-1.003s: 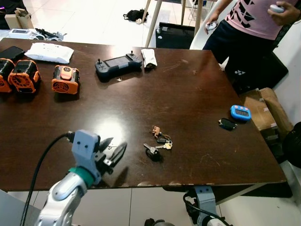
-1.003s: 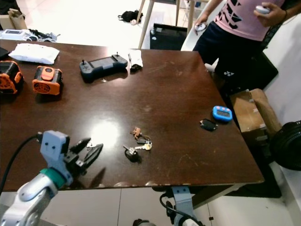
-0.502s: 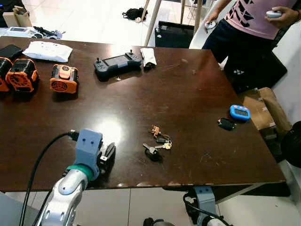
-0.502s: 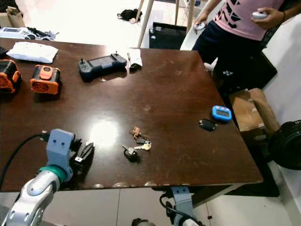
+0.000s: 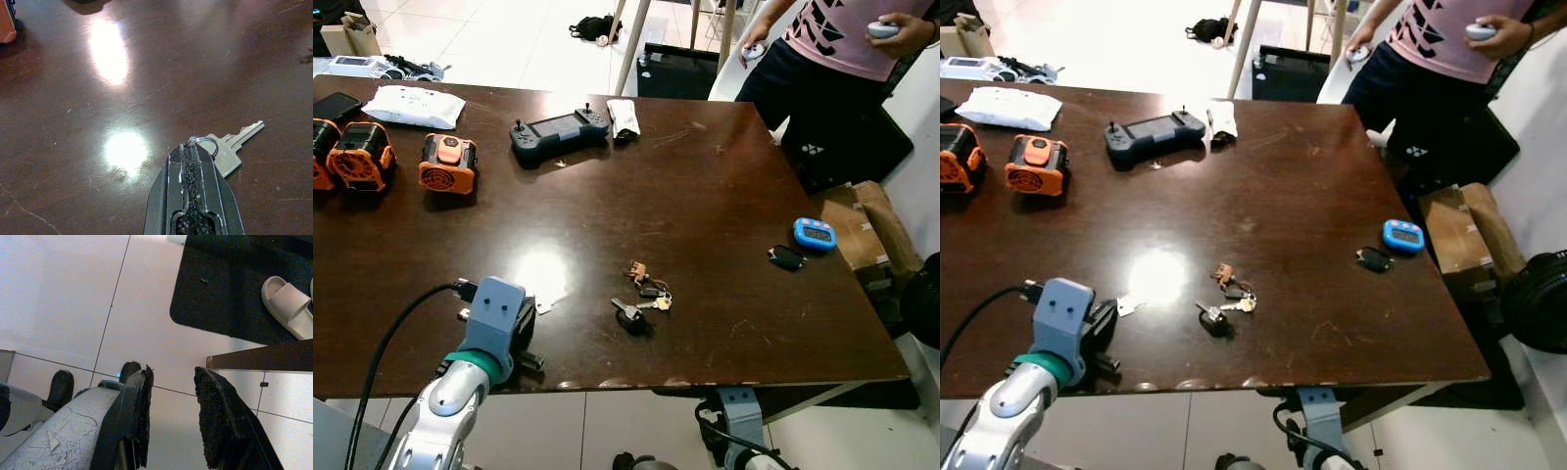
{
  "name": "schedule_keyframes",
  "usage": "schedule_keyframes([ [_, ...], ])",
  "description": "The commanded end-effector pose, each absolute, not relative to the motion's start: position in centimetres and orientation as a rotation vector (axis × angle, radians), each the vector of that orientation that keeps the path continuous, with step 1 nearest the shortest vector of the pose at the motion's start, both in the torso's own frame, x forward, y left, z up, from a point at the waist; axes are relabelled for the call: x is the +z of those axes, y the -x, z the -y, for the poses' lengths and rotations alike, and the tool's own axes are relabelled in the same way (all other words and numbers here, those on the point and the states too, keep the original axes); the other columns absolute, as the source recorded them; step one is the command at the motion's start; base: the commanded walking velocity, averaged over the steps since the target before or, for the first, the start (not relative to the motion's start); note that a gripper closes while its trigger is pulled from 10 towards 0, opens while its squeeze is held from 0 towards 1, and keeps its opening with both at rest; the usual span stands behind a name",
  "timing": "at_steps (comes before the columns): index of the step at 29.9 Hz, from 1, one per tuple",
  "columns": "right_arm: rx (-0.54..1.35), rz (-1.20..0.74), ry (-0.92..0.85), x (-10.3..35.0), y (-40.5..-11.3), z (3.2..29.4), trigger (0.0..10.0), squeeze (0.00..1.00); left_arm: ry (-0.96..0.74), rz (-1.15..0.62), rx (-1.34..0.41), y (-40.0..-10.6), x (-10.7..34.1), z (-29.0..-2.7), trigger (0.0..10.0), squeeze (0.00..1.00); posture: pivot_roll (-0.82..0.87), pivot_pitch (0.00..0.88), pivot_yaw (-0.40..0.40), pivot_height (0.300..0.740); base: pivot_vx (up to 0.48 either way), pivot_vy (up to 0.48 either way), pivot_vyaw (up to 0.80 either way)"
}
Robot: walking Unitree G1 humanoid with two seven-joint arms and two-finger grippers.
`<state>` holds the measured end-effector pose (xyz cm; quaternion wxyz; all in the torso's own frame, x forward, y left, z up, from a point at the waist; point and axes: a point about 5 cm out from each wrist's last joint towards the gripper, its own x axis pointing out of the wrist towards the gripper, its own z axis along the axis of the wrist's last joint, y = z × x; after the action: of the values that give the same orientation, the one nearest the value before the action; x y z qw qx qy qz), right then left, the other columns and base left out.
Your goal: Hang keys on a hook
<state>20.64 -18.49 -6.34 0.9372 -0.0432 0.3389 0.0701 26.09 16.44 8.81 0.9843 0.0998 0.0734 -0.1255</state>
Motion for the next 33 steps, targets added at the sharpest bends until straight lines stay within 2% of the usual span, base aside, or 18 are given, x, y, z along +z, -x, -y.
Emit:
schedule_keyframes([
  [1, 0.143, -0.702, 0.100, -6.4, -20.5, 18.7, 10.0, 0.00, -0.182, -0.214, -0.286, -25.3, 7.3, -15.6, 0.0, 0.00, -0.05, 0.077, -0.042, 0.740, 0.000, 0.000, 0.00],
  [6, 0.142, -0.704, 0.104, -6.4, -20.5, 18.9, 10.0, 0.00, -0.090, -0.169, -0.263, -25.9, 8.5, -15.7, 0.0, 0.00, -0.06, 0.072, -0.043, 0.740, 0.000, 0.000, 0.00],
  [9, 0.142, -0.704, 0.104, -6.4, -20.5, 18.9, 10.0, 0.00, -0.090, -0.169, -0.263, -25.9, 8.5, -15.7, 0.0, 0.00, -0.06, 0.072, -0.043, 0.740, 0.000, 0.000, 0.00],
  [10, 0.142, -0.702, 0.107, -6.3, -20.6, 19.0, 10.0, 0.00, 0.056, -0.047, -0.249, -27.0, 11.8, -15.5, 0.0, 0.00, -0.05, 0.067, -0.048, 0.740, 0.000, 0.000, 0.00],
  [14, 0.142, -0.700, 0.108, -6.3, -20.7, 19.0, 10.0, 0.00, 0.111, 0.008, -0.251, -27.4, 13.3, -15.3, 0.0, 0.00, -0.05, 0.067, -0.048, 0.740, 0.000, 0.000, 0.00],
  [15, 0.144, -0.693, 0.108, -6.2, -20.9, 19.0, 10.0, 0.00, 0.165, 0.086, -0.255, -28.0, 15.4, -14.8, 10.0, 0.00, -0.05, 0.065, -0.050, 0.740, 0.000, 0.000, 0.00],
  [18, 0.144, -0.693, 0.108, -6.2, -20.9, 19.0, 10.0, 0.00, 0.165, 0.086, -0.255, -28.0, 15.4, -14.8, 10.0, 0.00, -0.05, 0.065, -0.050, 0.740, 0.000, 0.000, 0.00],
  [19, 0.145, -0.684, 0.107, -6.0, -21.1, 18.9, 10.0, 0.00, 0.210, 0.149, -0.268, -28.4, 17.3, -14.4, 10.0, 0.00, -0.05, 0.065, -0.050, 0.740, 0.000, 0.000, 0.00],
  [20, 0.145, -0.673, 0.103, -5.9, -21.4, 18.9, 10.0, 0.00, 0.173, 0.170, -0.299, -28.7, 17.4, -13.4, 10.0, 0.00, -0.06, 0.058, -0.050, 0.740, 0.000, 0.000, 0.00],
  [22, 0.145, -0.673, 0.103, -5.9, -21.4, 18.9, 10.0, 0.00, 0.173, 0.170, -0.299, -28.7, 17.4, -13.4, 10.0, 0.00, -0.06, 0.058, -0.050, 0.740, 0.000, 0.000, 0.00],
  [25, 0.146, -0.663, 0.100, -5.7, -21.6, 18.7, 10.0, 0.00, 0.052, 0.115, -0.311, -28.6, 14.4, -12.4, 10.0, 0.00, -0.07, 0.060, -0.048, 0.740, 0.000, 0.000, 0.00],
  [33, 0.143, -0.681, 0.102, -6.1, -20.9, 18.9, 10.0, 0.00, -0.052, 0.085, -0.244, -27.9, 12.1, -12.9, 10.0, 0.00, -0.06, 0.062, -0.054, 0.740, 0.000, 0.000, 0.00],
])
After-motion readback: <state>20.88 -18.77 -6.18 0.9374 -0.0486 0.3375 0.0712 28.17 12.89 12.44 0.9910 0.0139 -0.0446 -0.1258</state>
